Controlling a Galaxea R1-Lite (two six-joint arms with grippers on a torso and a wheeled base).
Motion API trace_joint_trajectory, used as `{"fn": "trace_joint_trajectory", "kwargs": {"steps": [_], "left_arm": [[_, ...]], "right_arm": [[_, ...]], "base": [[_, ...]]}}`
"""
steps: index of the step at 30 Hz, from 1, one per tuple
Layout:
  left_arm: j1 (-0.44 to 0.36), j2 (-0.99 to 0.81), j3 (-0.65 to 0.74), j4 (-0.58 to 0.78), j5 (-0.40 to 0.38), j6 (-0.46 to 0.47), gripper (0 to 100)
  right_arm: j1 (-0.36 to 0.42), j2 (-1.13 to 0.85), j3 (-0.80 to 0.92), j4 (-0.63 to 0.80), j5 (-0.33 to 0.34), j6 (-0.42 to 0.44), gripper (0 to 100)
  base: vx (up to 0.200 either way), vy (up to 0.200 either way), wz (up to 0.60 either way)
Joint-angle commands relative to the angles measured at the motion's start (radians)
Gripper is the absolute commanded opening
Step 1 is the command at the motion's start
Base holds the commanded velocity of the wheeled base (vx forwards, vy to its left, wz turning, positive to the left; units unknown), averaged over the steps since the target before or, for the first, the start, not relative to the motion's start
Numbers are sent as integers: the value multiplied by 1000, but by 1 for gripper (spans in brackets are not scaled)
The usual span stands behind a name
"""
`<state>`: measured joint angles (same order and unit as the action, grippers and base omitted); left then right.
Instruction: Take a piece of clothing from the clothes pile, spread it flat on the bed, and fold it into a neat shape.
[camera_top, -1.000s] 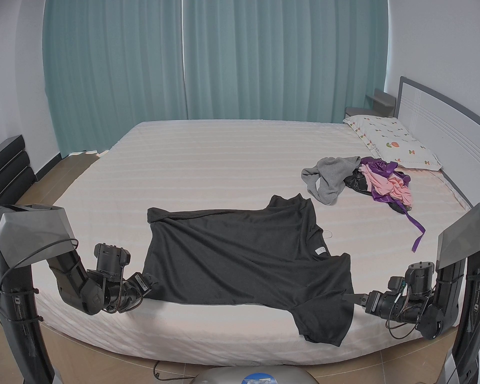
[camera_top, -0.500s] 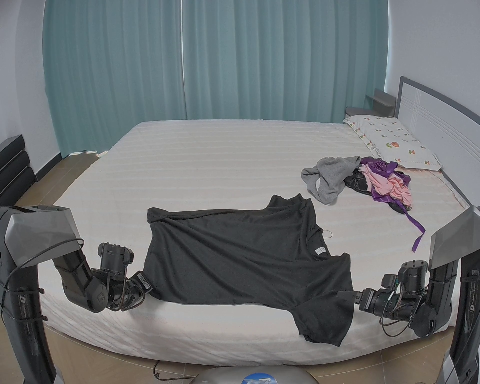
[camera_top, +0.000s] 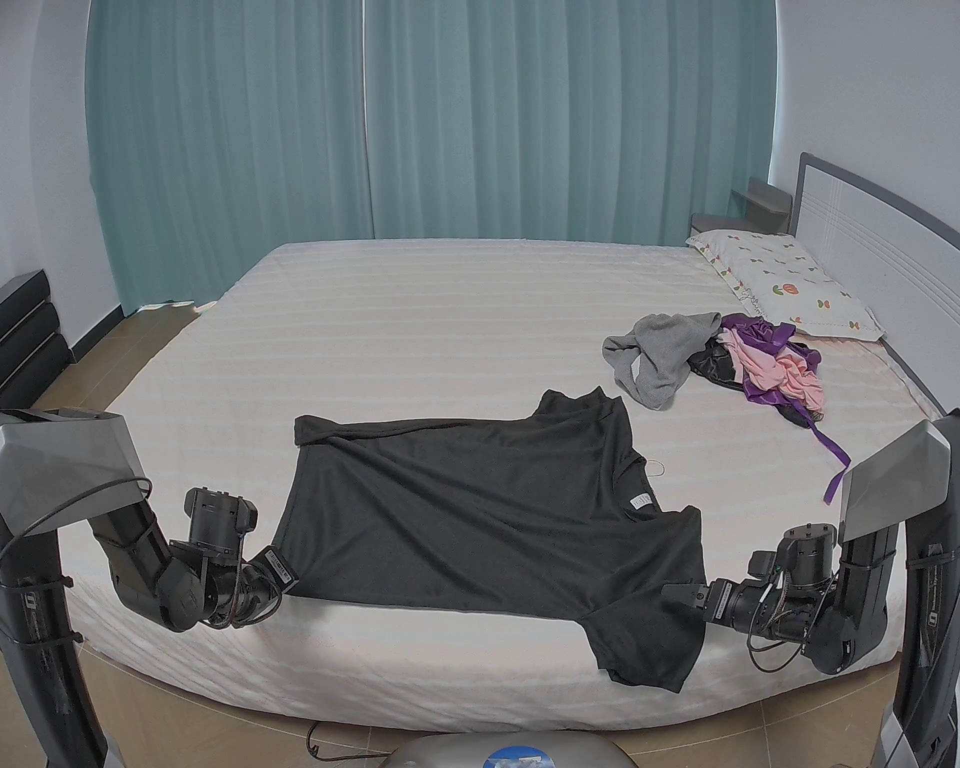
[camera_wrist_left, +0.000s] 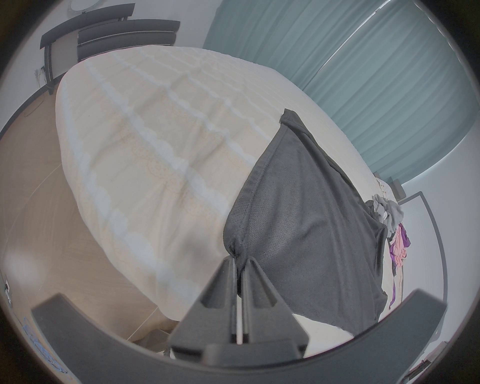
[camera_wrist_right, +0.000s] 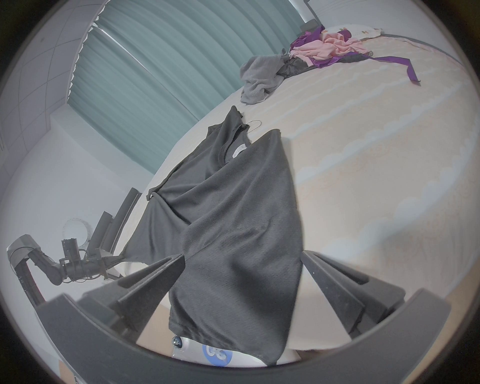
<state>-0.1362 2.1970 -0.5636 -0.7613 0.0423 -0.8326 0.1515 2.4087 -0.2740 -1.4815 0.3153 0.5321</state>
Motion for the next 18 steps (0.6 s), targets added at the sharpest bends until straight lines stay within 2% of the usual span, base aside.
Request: {"fn": "trace_joint_trajectory", "kwargs": {"steps": [1, 13, 14, 18], "left_arm": [[0, -8, 10, -1, 1, 0, 0], [0, -8, 24, -1, 1, -2, 0], [0, -8, 25, -1, 1, -2, 0], [4, -11, 36, -3, -1, -2, 0]], "right_arm": [[-4, -19, 6, 0, -25, -1, 100], [-1, 24, 4, 0, -30, -3, 100], [2, 33, -1, -2, -30, -4, 0], [7, 49, -7, 0, -33, -4, 0]], "base": [[0, 0, 0], [0, 0, 0], [0, 0, 0], [0, 0, 0]]}}
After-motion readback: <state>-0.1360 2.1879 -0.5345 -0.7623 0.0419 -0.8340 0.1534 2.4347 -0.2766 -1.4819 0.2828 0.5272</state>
